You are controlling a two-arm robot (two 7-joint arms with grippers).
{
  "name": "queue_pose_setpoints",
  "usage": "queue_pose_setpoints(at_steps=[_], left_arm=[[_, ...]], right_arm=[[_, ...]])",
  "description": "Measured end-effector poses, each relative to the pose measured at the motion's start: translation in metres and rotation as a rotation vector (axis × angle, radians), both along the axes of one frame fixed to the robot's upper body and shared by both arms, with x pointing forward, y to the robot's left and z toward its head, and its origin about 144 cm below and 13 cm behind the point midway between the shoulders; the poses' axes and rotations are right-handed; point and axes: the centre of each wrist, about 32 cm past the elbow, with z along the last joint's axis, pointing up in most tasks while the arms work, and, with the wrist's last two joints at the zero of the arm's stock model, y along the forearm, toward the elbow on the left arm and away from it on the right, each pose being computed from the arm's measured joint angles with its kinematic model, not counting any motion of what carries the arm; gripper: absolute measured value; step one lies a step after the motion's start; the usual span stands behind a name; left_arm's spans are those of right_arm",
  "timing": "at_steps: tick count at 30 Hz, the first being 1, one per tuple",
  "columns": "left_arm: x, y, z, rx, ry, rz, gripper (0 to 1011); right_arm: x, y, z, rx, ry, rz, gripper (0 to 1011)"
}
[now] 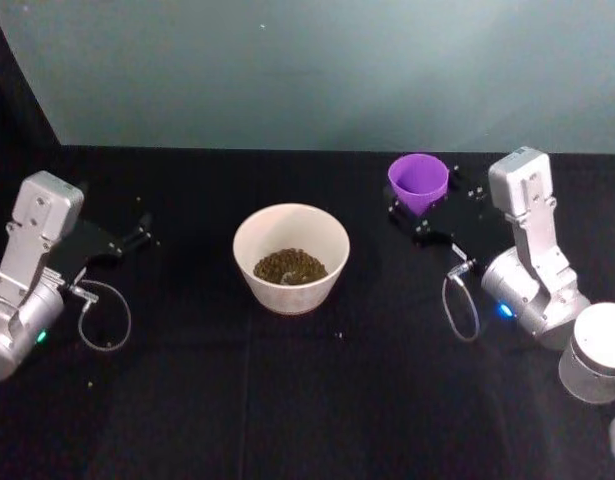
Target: Pick up the cup and pour the mung beans from the cup into the bowl.
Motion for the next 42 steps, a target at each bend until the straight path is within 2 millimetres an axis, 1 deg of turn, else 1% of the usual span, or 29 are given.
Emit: queue_pose_setpoints(at_steps=[7,8,11,21,27,32,33,42], left_arm=[[0.0,0.0,0.0,0.0,0.0,0.0,1000],[0.0,0.0,0.0,0.0,0.0,0.0,1000],[0.0,0.0,0.0,0.0,0.0,0.0,1000],[0.0,0.0,0.0,0.0,0.0,0.0,1000],[0.0,0.0,0.0,0.0,0.0,0.0,1000],[0.0,0.0,0.0,0.0,0.0,0.0,1000],[0.0,0.0,0.0,0.0,0.0,0.0,1000],[0.0,0.0,0.0,0.0,0.0,0.0,1000]], right_arm=[[-0.002,-0.001,-0.022,0.061,0.057,0.023,729],[-0.002,-0.001,-0.022,0.061,0.057,0.023,729],[-0.003,-0.001,-0.031,0.079,0.073,0.031,728],[-0.003,-0.002,-0.041,0.1,0.076,0.041,730],[-0.003,-0.002,-0.043,0.103,0.074,0.045,883],[-0.002,-0.002,-0.043,0.105,0.07,0.045,991],[-0.002,-0.002,-0.042,0.105,0.068,0.044,1003],[-0.002,-0.001,-0.035,0.105,0.046,0.048,1003]])
